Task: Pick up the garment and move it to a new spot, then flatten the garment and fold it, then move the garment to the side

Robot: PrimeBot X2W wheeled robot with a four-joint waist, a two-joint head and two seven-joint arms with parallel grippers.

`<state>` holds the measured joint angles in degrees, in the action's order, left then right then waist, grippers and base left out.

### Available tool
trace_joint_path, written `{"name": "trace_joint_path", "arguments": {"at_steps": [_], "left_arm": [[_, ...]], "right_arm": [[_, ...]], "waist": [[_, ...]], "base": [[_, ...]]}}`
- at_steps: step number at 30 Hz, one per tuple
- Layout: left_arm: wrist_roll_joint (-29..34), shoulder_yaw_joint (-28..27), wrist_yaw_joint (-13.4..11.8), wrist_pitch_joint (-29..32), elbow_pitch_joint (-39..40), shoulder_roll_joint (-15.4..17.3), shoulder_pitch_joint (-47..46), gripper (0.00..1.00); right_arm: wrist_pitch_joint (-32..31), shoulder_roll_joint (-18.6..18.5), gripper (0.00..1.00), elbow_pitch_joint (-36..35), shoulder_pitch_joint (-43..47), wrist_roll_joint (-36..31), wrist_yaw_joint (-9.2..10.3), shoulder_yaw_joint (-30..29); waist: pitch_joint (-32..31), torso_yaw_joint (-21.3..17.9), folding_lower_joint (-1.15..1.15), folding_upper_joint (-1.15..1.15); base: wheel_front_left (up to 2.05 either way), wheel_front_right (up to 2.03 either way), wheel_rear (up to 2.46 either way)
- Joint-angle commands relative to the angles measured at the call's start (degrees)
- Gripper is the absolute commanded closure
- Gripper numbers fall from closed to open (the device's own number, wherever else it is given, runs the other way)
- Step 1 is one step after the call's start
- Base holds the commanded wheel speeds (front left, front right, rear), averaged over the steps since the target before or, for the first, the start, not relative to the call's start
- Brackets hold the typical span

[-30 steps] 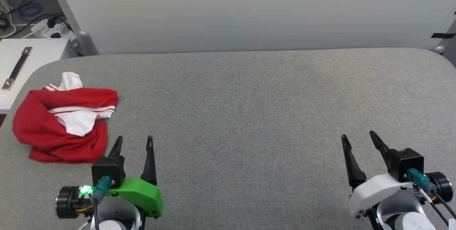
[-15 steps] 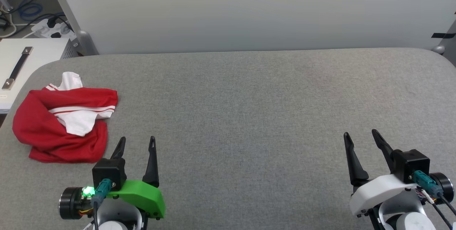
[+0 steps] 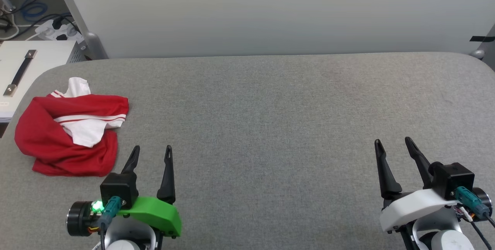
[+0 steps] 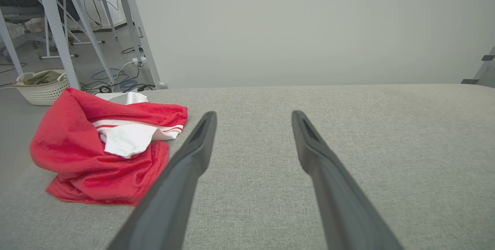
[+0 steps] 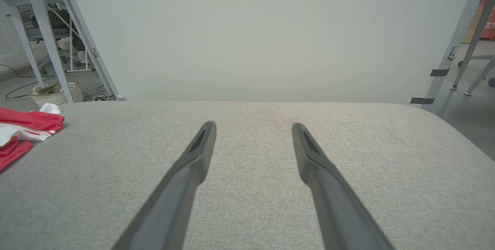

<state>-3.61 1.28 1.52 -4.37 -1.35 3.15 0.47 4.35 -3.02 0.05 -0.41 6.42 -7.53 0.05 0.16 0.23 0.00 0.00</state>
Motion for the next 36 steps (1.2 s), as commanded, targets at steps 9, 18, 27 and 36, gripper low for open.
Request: {"name": "trace_joint_path", "arguments": {"at_steps": [9, 18, 27, 36], "left_arm": [[-1.1, 0.4, 0.9, -1.6, 0.4, -0.1, 0.5, 0.00], [-1.8, 1.1, 1.2, -2.7, -0.9, -0.1, 0.8, 0.00], [-2.4, 1.5, 1.5, -3.7, -1.2, -0.1, 0.6, 0.00], [-3.0, 2.2, 2.1, -4.9, -2.6, -0.2, 0.6, 0.00]], "right_arm": [[1.7, 0.1, 0.00, -1.0, 0.3, 2.3, 0.02, -0.1], [2.7, 0.1, 0.00, -0.3, 0.6, 2.5, 0.02, 0.0], [3.8, 0.1, 0.00, -0.2, 0.4, 2.9, 0.02, 0.0], [5.0, 0.1, 0.00, 1.0, 0.6, 3.0, 0.03, 0.4]], "waist": [[0.2, 0.1, 0.00, 0.00], [0.2, 0.3, 0.00, 0.00], [0.3, 0.1, 0.00, 0.00], [0.9, 0.5, 0.00, 0.00]], "base": [[0.00, 0.00, 0.00], [0.00, 0.00, 0.00], [0.00, 0.00, 0.00], [0.00, 0.00, 0.00]]}}
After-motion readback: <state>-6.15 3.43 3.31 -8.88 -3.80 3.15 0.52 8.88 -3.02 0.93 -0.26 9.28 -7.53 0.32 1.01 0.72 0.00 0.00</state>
